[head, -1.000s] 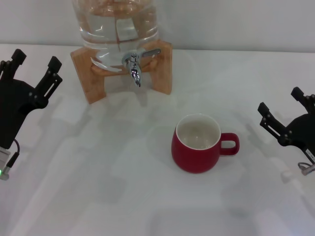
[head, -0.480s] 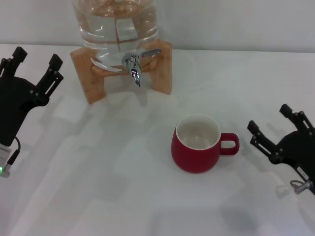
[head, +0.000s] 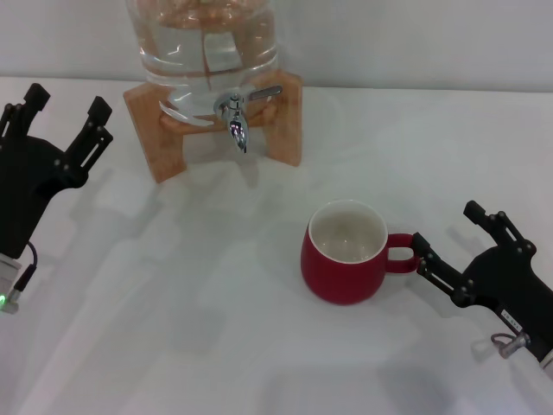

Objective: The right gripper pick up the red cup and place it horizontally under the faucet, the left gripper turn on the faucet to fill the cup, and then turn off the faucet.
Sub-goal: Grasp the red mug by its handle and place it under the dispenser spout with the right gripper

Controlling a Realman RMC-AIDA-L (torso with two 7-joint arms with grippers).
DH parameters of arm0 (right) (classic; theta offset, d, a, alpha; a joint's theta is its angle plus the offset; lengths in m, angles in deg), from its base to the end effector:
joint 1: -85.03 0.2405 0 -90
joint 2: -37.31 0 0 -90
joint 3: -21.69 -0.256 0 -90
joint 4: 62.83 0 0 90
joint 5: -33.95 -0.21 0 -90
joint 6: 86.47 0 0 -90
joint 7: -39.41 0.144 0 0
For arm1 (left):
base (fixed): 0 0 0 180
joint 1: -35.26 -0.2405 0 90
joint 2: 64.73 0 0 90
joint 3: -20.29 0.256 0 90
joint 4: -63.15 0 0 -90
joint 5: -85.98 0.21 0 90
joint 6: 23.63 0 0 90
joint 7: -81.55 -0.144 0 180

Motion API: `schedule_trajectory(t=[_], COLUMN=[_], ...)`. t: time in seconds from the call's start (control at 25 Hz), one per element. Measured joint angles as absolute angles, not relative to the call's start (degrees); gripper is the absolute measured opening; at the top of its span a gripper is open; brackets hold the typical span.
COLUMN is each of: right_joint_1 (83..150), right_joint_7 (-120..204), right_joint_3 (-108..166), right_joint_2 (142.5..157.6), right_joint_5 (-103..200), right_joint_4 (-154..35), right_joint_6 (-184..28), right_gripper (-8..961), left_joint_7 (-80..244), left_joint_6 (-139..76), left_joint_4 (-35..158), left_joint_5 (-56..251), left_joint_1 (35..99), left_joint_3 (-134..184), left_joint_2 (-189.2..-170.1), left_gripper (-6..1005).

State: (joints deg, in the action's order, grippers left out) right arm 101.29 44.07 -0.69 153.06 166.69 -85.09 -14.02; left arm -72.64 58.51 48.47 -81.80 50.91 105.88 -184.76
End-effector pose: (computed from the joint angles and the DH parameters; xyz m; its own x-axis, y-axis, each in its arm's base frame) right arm 0.2938 0.2551 -0.0745 0.7239 0.0352 -0.6890 -0.5679 -0.5367 -0.6241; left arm -0.3093 0.2890 0.0057 0.5591 -0.2097 0.8021 0.7121 -0.3740 -0.5941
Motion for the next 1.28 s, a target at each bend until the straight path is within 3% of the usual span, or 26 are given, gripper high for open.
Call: schedule_trajectory(t=[1.28], right_joint_1=[100.0], right_joint_7=[44.1], right_joint_3=[4.0], right_joint_2=[152.89], right_joint_5=[167.1], right_joint_4=[-84.5], right_joint_6=[-17.0], right_gripper=[868], left_joint_7=[-72.7], left_joint_6=[58.3], left_joint_4=[48.7], left_joint_5=[-81.8], left_joint_1=[50.9], left_joint_3=[106.1], left_joint_2=[-184.78], left_gripper=[875])
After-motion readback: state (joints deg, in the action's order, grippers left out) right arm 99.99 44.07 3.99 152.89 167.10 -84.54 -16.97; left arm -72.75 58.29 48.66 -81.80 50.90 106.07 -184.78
